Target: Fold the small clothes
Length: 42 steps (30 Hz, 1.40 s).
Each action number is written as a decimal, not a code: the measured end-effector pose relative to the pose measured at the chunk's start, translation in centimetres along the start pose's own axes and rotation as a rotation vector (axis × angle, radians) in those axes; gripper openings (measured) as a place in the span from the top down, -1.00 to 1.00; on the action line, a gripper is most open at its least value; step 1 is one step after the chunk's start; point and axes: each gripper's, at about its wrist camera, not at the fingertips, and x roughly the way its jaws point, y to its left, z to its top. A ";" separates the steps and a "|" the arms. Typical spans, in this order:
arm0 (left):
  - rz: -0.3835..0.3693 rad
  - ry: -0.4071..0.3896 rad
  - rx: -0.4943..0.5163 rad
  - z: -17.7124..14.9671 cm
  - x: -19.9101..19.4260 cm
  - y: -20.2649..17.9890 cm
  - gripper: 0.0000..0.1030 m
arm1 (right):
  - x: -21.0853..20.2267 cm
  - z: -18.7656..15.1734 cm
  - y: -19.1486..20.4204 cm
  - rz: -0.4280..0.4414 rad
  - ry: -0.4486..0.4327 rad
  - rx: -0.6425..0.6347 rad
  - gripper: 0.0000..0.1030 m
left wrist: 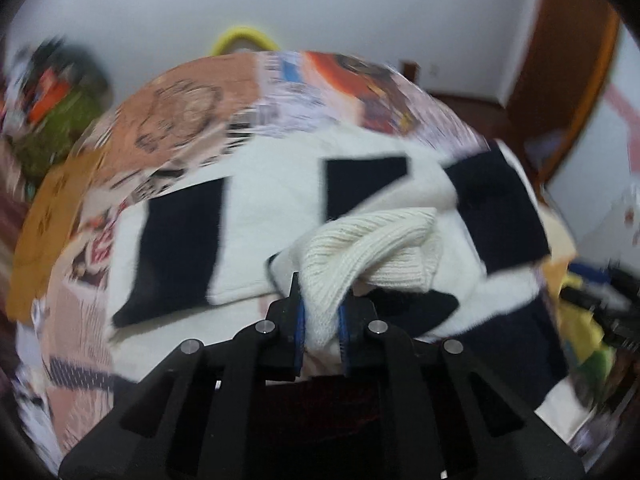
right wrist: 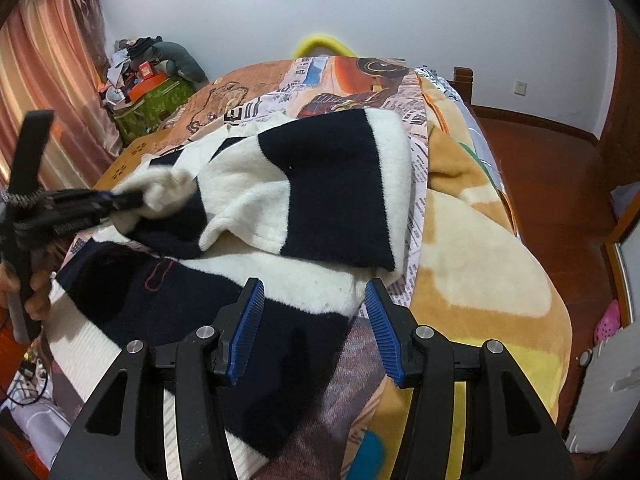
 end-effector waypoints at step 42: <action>0.174 -0.148 -0.004 4.7 -1.8 9.8 0.82 | 1.5 4.4 -0.2 -0.067 -0.048 0.007 0.05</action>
